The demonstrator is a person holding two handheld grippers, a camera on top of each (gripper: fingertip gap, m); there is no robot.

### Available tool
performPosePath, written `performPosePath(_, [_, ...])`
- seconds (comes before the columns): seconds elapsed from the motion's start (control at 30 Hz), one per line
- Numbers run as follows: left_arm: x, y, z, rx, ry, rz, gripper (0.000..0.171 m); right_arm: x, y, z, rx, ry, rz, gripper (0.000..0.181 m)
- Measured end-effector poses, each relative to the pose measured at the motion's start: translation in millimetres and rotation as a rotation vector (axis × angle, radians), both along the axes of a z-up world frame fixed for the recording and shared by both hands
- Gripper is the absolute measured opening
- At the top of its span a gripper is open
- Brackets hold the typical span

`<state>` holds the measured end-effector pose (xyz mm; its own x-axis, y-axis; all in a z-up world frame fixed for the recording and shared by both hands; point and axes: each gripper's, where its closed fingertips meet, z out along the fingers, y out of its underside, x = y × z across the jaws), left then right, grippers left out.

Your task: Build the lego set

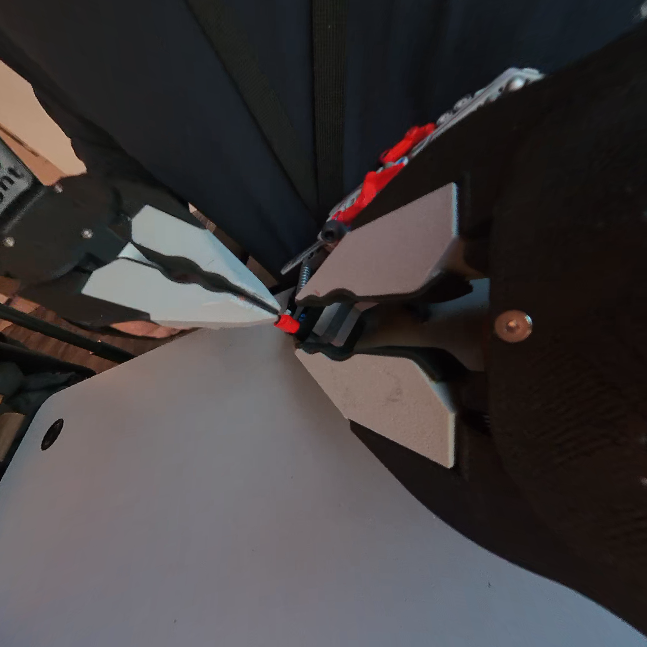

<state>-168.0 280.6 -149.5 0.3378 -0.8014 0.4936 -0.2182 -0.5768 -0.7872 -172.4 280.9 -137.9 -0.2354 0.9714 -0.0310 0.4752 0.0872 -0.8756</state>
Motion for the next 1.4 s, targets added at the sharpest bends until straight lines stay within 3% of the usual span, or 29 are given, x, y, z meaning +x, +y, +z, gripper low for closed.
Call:
performPosePath(0.07, [-6.6,6.7,2.5,0.046,0.027,0.025,0.016,-1.8,7.1,19.5,-0.074,0.084,-0.042,0.005])
performPosePath(0.1, [-13.3,14.0,6.7,0.093,0.041,0.062,0.015,-0.2,10.8,27.2,-0.115,0.119,-0.054,0.024])
performPosePath(0.13, [-19.0,17.2,13.4,0.133,0.040,0.074,0.019,3.6,10.5,28.4,-0.147,0.118,-0.040,0.023])
performPosePath(0.27, [-45.9,23.1,47.4,0.199,0.023,0.157,0.020,16.2,10.9,7.0,-0.135,0.038,-0.046,0.046])
performPosePath(0.37, [-68.1,10.6,68.4,0.259,0.057,0.212,0.021,19.8,12.7,1.1,-0.136,0.033,-0.060,0.053])
performPosePath(0.5, [-105.5,-27.8,76.0,0.286,0.167,0.311,0.020,25.5,16.8,3.8,-0.144,0.041,-0.036,0.057])
performPosePath(0.63, [-131.6,-73.8,69.2,0.224,0.197,0.460,0.021,32.8,27.0,-6.5,-0.071,-0.007,-0.012,0.060])
performPosePath(0.83, [-122.1,-118.1,42.0,0.186,0.221,0.538,0.029,30.3,30.6,-22.1,-0.007,-0.089,0.083,0.066])
performPosePath(1.1, [-92.3,-118.5,24.5,0.205,0.142,0.542,0.038,12.6,18.2,-35.5,0.026,-0.153,0.203,0.068])
performPosePath(1.4, [-82.5,-99.8,12.3,0.276,0.183,0.547,0.041,-11.5,0.2,-46.1,0.020,-0.188,0.180,0.067])
